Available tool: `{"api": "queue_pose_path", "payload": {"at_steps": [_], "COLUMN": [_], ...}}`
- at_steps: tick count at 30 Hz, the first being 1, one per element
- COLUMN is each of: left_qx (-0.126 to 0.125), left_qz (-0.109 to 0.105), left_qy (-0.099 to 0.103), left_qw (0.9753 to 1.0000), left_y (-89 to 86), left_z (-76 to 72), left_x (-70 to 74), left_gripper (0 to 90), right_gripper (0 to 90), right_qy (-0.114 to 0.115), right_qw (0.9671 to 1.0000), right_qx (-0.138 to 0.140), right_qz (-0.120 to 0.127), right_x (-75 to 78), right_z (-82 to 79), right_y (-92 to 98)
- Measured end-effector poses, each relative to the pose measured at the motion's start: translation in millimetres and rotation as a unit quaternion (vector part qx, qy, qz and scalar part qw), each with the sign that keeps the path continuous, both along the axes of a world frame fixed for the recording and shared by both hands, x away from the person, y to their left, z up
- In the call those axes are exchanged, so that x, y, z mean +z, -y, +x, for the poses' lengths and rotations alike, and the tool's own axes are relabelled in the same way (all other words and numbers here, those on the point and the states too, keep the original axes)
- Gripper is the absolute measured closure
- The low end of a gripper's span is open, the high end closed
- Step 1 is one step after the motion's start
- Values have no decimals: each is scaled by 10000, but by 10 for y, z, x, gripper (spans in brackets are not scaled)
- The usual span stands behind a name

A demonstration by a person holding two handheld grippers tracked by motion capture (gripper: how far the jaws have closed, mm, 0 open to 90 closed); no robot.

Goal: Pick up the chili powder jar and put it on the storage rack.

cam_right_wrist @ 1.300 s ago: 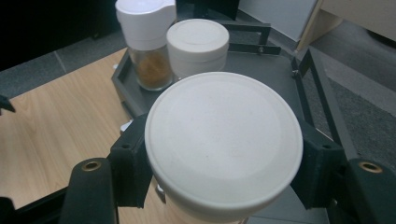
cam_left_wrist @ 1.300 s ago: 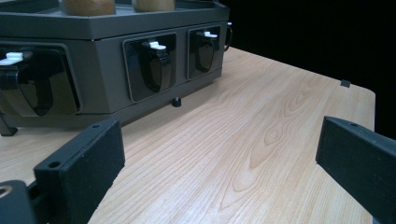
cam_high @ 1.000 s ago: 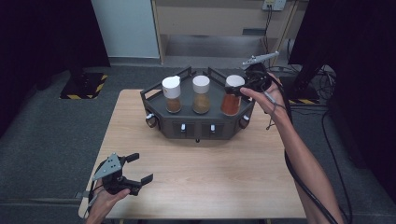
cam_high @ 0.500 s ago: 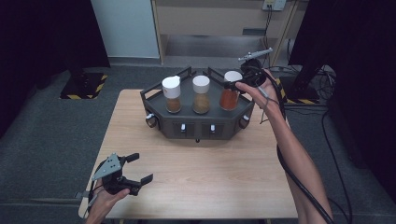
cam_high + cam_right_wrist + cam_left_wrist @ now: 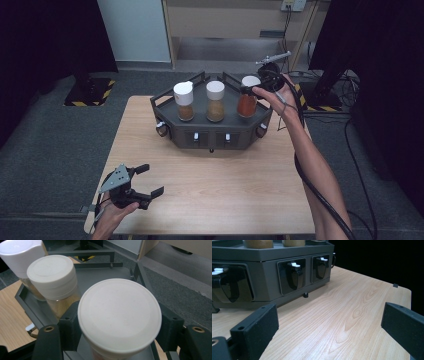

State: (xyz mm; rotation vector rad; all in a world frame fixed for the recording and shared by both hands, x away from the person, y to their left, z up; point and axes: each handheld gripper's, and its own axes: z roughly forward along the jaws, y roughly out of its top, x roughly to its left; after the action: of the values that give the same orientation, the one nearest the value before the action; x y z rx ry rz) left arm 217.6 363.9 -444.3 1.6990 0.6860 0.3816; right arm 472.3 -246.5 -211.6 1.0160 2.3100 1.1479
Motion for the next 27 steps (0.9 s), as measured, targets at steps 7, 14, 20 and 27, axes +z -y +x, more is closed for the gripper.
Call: {"api": "queue_pose_path", "payload": {"at_steps": [7,14,20,27], "left_qx": [-5,-11,-21,-23], "left_qz": [0,-1,-1,-2], "left_qy": [-1,-3,-1,-7], "left_qw": [10000,10000,10000,10000], "left_y": [0,-1,-2,-1], "left_z": [1,2,3,5], "left_x": [-1,-1,0,-1], "left_gripper": [0,0,0,0], "right_gripper": [342,342,342,342], "right_qy": [-33,-59,-73,-116], "right_qw": [10000,9999,9998,9997], "right_qx": [-25,-33,-54,-50], "right_qz": [-53,-108,-156,-190], "right_x": [-24,-54,-88,-109], "right_z": [20,40,57,72], "right_y": [-21,-44,-58,-68]}}
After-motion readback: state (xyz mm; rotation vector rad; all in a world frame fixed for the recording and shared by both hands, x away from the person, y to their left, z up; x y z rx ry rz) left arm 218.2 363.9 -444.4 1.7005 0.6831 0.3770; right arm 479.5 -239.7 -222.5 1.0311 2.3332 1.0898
